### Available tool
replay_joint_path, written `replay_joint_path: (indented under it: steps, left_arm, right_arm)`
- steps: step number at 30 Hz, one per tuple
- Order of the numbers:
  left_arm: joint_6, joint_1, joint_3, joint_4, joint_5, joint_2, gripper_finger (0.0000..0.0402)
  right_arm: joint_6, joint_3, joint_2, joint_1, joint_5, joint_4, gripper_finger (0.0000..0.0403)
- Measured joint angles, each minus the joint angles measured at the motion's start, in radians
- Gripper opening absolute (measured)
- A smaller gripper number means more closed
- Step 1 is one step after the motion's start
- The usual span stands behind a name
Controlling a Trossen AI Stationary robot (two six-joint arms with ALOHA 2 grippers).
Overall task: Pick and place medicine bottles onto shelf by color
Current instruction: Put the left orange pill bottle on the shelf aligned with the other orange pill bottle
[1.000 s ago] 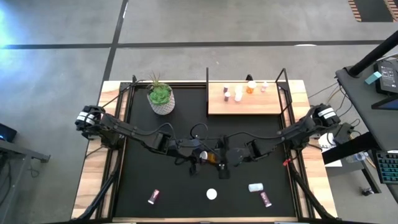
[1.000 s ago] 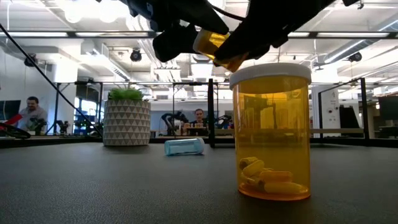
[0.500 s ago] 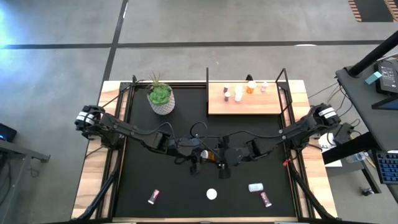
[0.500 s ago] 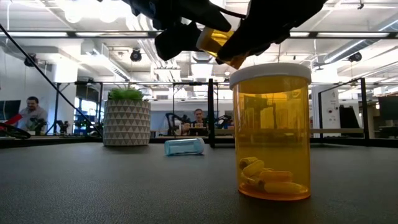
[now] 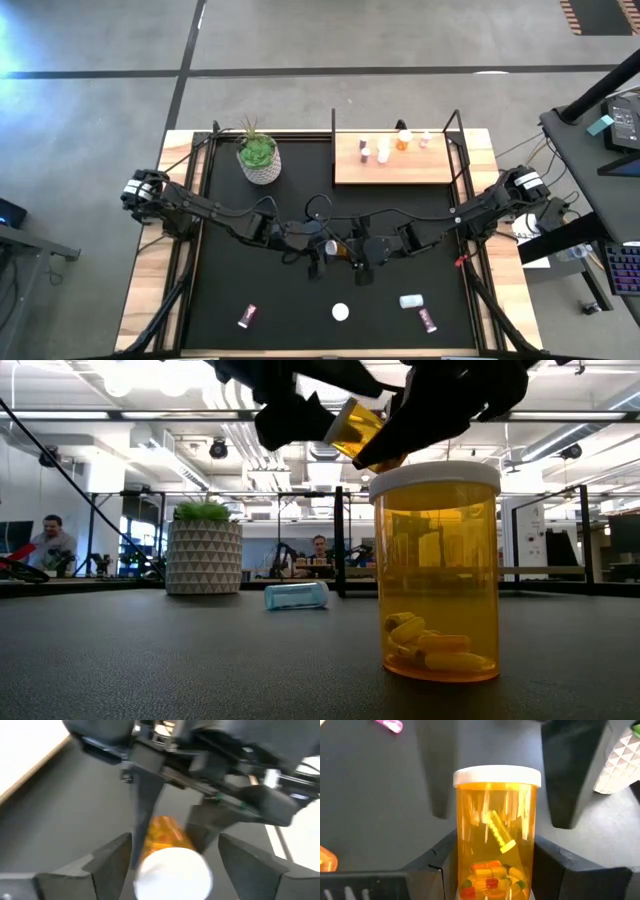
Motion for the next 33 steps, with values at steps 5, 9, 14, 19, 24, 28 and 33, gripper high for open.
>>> replay_joint_path:
  steps: [5, 9, 14, 19, 24, 28, 33]
  left_arm:
    - [0.001, 0.014, 0.005, -0.002, -0.046, 0.000, 0.0315]
    - [0.001, 0.025, 0.003, -0.003, -0.082, -0.001, 0.0326]
    - [0.001, 0.034, -0.001, -0.007, -0.080, -0.002, 0.0327]
    - [0.001, 0.036, -0.001, -0.007, -0.080, -0.002, 0.0327]
    - [0.000, 0.037, -0.002, -0.007, -0.081, -0.002, 0.0327]
    - [0.000, 0.037, -0.002, -0.006, -0.088, -0.002, 0.0327]
    - [0.000, 0.038, -0.002, -0.006, -0.105, -0.002, 0.0327]
  right_arm:
    - [0.001, -0.008, -0.036, -0.026, 0.001, -0.069, 0.0171]
    - [0.025, -0.047, -0.115, -0.061, 0.067, -0.148, 0.0171]
    - [0.065, -0.175, -0.275, -0.118, 0.151, -0.157, 0.0171]
    - [0.119, -0.370, -0.457, -0.179, 0.258, -0.080, 0.0171]
    - [0.159, -0.612, -0.605, -0.224, 0.377, 0.146, 0.0171]
    - [0.143, -0.793, -0.656, -0.246, 0.486, 0.414, 0.0171]
    - [0.114, -0.956, -0.648, -0.255, 0.672, 0.713, 0.0171]
